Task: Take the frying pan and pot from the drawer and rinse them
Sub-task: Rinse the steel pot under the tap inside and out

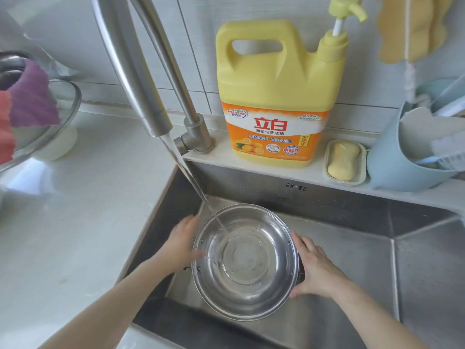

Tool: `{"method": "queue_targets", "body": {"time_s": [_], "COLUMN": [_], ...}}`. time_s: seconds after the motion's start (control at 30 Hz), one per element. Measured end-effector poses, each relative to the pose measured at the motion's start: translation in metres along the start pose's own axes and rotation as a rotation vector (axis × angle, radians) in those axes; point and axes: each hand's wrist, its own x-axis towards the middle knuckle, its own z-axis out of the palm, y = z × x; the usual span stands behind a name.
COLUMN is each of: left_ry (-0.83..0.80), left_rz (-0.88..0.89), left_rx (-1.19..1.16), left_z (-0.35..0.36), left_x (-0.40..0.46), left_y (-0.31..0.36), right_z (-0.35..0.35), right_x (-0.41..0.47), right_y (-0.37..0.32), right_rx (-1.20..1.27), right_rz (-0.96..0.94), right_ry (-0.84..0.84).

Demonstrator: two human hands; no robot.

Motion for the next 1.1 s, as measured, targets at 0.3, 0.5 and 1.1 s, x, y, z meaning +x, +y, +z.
{"method": "queue_targets", "body": {"time_s": [0.3,0.5,1.1], "left_ry": [-0.285,-0.288,-0.363], "left_rz": [0.012,0.038,0.132], "left_rx": [0.175,0.02,0.047], "left_z": [0.032,0.036,-0.049], "left_x": [0.006,0.011,-0.02], "left_y": [-0.037,-0.049,-0.004], "right_z": [0.004,0.012,-0.041], "right_x": [0.004,0.007,-0.04], "right_y": [0.006,0.011,-0.013], "right_rx": [0.027,0.189,0.221], "right_rz": [0.004,0.039,0.111], "right_ry": [0.001,-0.031,-0.106]}}
